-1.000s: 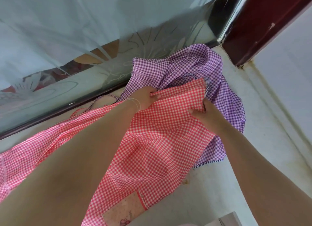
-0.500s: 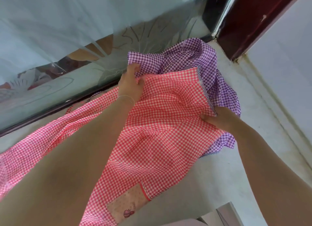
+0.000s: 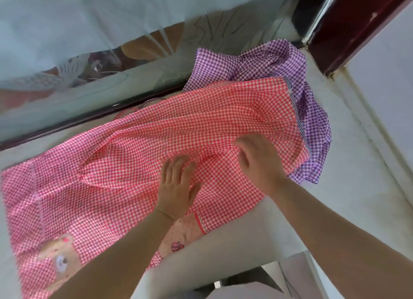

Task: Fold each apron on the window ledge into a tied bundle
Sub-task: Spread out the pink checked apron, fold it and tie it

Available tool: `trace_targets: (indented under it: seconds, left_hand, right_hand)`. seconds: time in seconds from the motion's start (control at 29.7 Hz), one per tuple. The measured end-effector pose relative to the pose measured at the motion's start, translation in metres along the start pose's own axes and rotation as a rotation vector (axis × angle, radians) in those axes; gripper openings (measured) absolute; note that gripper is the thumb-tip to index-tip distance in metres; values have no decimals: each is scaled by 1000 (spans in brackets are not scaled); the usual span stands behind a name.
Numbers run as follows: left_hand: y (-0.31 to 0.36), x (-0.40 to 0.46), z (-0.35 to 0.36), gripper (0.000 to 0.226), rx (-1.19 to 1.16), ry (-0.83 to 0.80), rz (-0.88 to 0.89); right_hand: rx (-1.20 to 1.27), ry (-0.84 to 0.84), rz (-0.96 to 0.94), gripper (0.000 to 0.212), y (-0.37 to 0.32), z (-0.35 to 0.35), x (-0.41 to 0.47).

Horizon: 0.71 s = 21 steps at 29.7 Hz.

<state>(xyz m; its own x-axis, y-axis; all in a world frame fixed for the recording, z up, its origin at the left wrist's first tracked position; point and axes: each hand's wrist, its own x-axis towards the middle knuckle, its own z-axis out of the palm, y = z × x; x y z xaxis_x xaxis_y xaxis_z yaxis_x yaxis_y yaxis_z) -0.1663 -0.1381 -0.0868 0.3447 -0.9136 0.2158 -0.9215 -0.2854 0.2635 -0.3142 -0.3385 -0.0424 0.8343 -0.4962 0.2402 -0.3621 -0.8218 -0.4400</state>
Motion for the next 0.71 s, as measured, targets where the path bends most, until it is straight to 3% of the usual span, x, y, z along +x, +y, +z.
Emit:
trace_targets:
  seconds: [0.07,0.1,0.2,0.3,0.4,0.5,0.61,0.71]
  left_hand:
    - [5,-34,5,64,24,-187,27]
    - [8,-46,9,72,26,-283,33]
    - [7,-79,16,96,106,-559,-68]
    - [4,-107,19,109,146,-643,-216]
    - [1,-121,18,113,131,-643,-208]
    - [10,-130,10,101,142,-614,-150]
    - [16,-146,6,97,127,-649,-160]
    - [12,-152,4,90,74,-594,-288]
  right_hand:
    - [-35,-256,-241,33,-29,21,-4]
    - [-96,-363,-256,38,-35,28,-3]
    - [-150,-631,12,63,-26,41,12]
    - [-166,-830,191,82,-7,49,22]
    - [-254,-761,76,90,-19,54,5]
    - [-286,-616,-261,82,-42,64,-32]
    - [-309,-698,-436,85,-57,77,-72]
    - [-401,-784,-463,96,-67,85,-96]
